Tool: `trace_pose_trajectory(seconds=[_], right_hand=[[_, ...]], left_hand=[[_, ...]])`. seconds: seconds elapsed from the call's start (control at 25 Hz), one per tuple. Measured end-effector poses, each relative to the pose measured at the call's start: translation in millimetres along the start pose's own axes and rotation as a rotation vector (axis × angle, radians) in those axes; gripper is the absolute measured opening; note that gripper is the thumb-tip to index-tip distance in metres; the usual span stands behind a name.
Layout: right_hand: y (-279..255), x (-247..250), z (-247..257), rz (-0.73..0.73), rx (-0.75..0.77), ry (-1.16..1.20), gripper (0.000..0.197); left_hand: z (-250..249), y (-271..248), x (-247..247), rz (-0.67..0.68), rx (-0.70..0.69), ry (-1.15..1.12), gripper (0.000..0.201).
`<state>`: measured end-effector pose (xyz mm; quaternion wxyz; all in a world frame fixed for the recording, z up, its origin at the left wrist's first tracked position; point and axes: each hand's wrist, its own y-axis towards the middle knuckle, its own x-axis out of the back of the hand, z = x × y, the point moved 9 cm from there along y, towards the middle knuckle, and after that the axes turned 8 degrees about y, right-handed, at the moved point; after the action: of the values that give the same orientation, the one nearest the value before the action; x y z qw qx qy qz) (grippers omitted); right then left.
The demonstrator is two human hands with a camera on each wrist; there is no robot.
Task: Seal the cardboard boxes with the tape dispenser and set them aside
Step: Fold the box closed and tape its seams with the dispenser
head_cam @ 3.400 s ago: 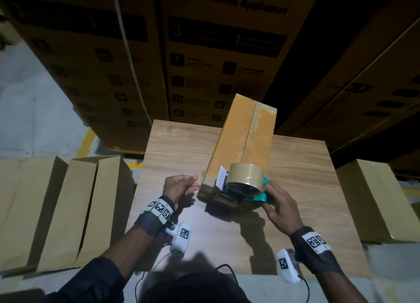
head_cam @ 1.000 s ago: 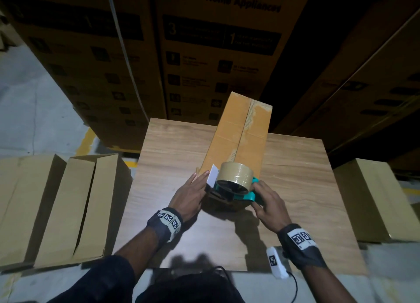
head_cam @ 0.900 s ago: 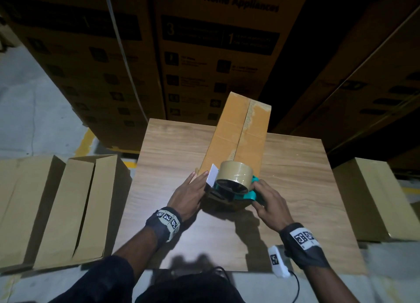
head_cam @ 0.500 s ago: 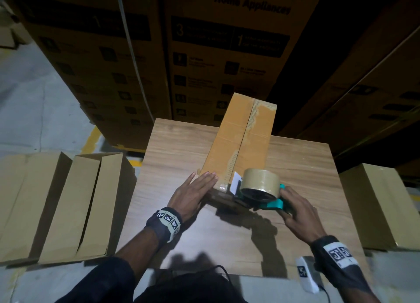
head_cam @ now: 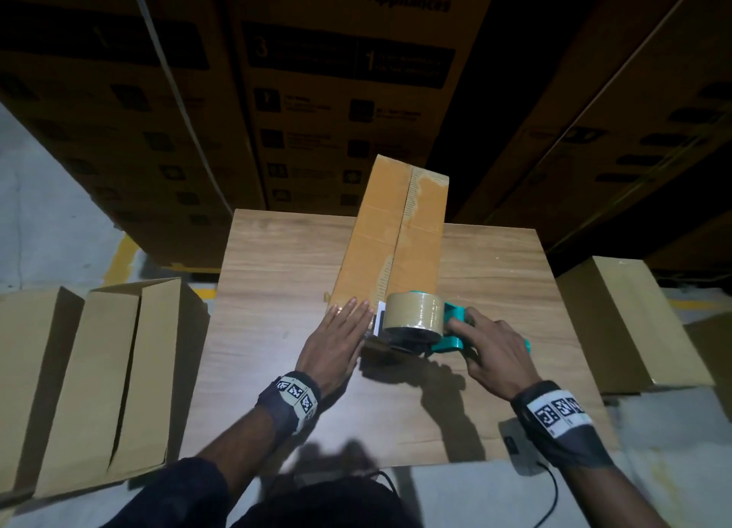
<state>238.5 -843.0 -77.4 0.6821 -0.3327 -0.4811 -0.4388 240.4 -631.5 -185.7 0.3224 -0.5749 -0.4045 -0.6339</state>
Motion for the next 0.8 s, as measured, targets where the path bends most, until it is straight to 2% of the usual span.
trace_pose_trajectory(seconds=[0.12,0.28,0.36,0.48,0.6,0.8], right_hand=[[2.0,-0.9,-0.6,-0.002,0.008,0.003,0.059],[-0.7,-6.1,-8.0,0.024,-0.030,0.056,0.057],[-3.2,-8.0,-14.7,0.038,-0.063,0.103,0.056],[-19.1,-1.5,-37.0,0.016,-0.109,0.158,0.052],[-37.5,4.2,-57.1,-0.010,-0.146,0.198,0.053],[-31.3,-12.2,-55.7,0.006,-0.147,0.107,0.053]], left_hand=[[-16.4,11.8,-8.2,0.032,-0.064,0.037,0.062],[-9.7,15.1,-14.1,0.065,-0.121,0.011,0.086],[-5.9,13.8,-10.1,0.046,-0.145,-0.011,0.089],[-7.8,13.8,0.0,0.001,-0.150,-0.058,0.089],[-8.6,12.0,3.7,0.001,-0.151,-0.106,0.081],[-7.8,11.5,2.1,0.032,-0.168,-0.126,0.080]])
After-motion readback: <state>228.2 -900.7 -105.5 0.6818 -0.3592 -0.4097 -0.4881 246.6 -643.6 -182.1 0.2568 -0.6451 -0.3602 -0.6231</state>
